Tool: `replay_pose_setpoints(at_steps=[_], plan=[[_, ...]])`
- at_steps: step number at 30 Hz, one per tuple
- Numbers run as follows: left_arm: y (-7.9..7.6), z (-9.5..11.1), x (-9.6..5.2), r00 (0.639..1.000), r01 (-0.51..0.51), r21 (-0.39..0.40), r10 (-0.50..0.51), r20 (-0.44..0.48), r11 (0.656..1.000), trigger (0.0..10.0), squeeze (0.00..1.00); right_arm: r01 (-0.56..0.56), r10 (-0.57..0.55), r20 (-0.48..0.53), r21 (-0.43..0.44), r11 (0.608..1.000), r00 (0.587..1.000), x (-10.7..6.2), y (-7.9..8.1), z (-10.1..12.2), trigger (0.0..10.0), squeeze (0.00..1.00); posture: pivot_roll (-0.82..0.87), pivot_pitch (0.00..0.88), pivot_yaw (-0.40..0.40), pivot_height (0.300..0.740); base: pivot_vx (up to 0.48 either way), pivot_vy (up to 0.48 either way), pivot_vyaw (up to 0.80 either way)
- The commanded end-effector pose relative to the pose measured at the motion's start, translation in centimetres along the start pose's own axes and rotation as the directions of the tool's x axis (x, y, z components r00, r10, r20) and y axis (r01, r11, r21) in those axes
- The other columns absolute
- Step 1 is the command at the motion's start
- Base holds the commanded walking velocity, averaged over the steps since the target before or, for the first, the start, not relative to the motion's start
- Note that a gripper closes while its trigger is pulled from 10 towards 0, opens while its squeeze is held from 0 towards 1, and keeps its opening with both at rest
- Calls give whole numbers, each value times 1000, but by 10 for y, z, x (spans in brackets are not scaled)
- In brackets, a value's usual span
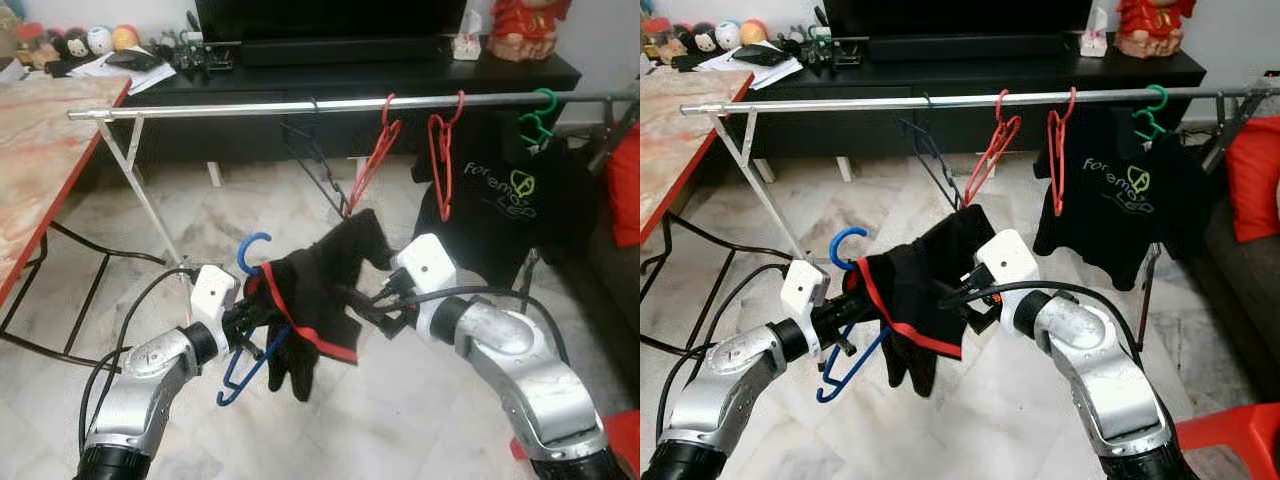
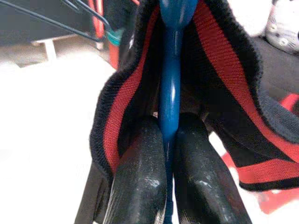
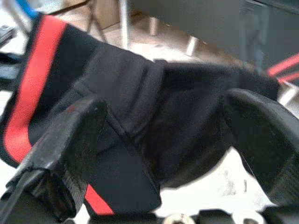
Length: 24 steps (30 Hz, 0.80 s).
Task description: Hang hanger
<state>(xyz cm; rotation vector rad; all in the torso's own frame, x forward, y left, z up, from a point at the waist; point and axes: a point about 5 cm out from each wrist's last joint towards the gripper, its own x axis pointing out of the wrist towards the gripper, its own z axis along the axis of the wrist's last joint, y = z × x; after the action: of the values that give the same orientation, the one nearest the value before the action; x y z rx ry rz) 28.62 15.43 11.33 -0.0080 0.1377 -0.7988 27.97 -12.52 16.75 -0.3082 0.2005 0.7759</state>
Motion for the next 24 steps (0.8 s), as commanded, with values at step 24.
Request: replay_pose_setpoints(at_steps=[24], plan=[[-30,12,-13,893,427,84,-406,-193,900,10000,0,-326,282,-173,-346,880,944,-8,-52,-14,10000,0,-89,75,11,740,0,0,0]])
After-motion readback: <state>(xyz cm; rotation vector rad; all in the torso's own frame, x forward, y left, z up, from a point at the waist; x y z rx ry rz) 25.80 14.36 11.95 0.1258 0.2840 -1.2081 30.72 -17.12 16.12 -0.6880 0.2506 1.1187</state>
